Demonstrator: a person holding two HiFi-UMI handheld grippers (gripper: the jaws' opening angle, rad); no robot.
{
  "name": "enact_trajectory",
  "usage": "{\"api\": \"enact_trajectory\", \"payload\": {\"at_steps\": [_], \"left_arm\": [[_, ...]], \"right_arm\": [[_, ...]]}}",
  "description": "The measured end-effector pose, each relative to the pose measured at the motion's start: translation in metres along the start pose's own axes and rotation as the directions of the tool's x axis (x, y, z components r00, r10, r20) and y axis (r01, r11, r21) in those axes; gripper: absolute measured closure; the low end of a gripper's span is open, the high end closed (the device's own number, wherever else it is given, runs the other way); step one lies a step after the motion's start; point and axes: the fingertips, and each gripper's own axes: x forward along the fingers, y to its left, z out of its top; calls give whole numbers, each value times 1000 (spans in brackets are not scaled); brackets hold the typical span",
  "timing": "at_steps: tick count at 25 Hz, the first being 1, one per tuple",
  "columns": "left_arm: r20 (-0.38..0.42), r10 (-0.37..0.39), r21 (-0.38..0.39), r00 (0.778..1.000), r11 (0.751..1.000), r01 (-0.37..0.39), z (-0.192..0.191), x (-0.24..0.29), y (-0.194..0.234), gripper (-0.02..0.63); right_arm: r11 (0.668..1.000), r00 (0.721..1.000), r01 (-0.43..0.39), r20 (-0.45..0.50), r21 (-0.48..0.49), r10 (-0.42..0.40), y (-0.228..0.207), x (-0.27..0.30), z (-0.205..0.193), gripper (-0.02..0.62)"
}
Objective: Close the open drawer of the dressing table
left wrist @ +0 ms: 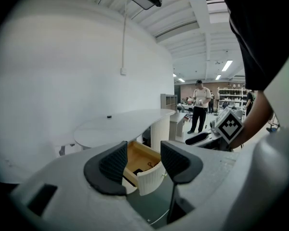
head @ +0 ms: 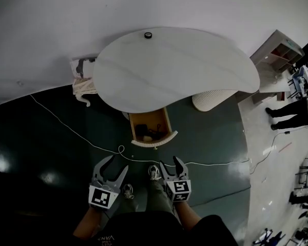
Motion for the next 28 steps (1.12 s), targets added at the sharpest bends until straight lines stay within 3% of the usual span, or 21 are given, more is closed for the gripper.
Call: {"api": "enact_trajectory", "payload": {"at_steps": [7, 17, 28], "left_arm": [[-89, 44, -32, 995, 998, -47, -33, 1, 12, 387], [-136, 68, -94, 988, 992, -81, -70, 0, 20, 387], [-160, 64, -138, 985, 987, -87, -94, -3, 21, 387]], "right_arm": [[1000, 997, -8, -71, -8, 8, -15, 48, -25, 343], [1000, 993, -2, -122, -9, 1, -18, 100, -55, 341], [1000, 995, 23, -95, -17, -25, -20, 119, -59, 334]]}}
